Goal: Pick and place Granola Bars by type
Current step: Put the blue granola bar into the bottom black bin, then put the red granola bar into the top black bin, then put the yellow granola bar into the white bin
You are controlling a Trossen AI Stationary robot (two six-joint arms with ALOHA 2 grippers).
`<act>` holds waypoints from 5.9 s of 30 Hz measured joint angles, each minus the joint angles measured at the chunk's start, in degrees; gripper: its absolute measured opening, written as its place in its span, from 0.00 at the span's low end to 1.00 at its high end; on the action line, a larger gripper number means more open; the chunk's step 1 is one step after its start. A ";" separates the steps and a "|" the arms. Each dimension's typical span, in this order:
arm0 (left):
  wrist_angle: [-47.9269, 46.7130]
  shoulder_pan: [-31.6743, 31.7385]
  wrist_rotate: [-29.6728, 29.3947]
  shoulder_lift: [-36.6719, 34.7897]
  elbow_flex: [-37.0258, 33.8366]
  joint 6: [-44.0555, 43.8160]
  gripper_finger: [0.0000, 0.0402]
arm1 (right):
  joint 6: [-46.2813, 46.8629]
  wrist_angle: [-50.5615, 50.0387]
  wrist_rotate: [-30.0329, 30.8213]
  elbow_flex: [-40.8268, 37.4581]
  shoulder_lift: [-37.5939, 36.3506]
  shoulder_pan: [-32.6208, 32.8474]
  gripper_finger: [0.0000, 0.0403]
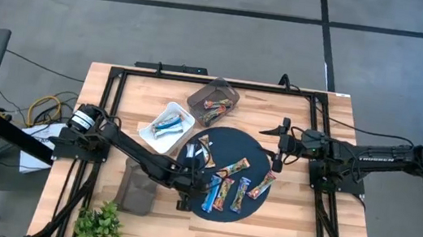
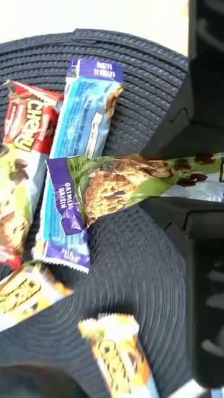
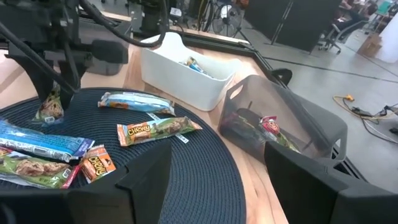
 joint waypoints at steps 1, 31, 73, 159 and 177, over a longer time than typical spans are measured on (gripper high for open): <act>-1.71 -0.09 -0.17 0.00 1.00 0.04 0.18 | -0.01 -0.03 0.00 0.00 0.00 0.00 0.63; -71.24 -19.81 -10.88 -0.09 23.50 -56.79 0.14 | 1.07 -2.11 0.00 0.00 0.00 -0.02 0.63; -73.07 -21.05 -55.71 -0.09 25.60 -46.97 0.46 | 19.06 -13.04 -11.65 0.02 21.66 15.98 0.52; -63.26 -22.62 -47.89 -0.02 17.01 -43.63 0.46 | -15.49 -31.97 -17.35 54.94 50.80 -21.59 0.58; -31.91 -2.82 -22.34 -0.02 17.04 21.97 0.46 | -7.95 -20.17 -21.23 22.80 21.90 -10.03 0.52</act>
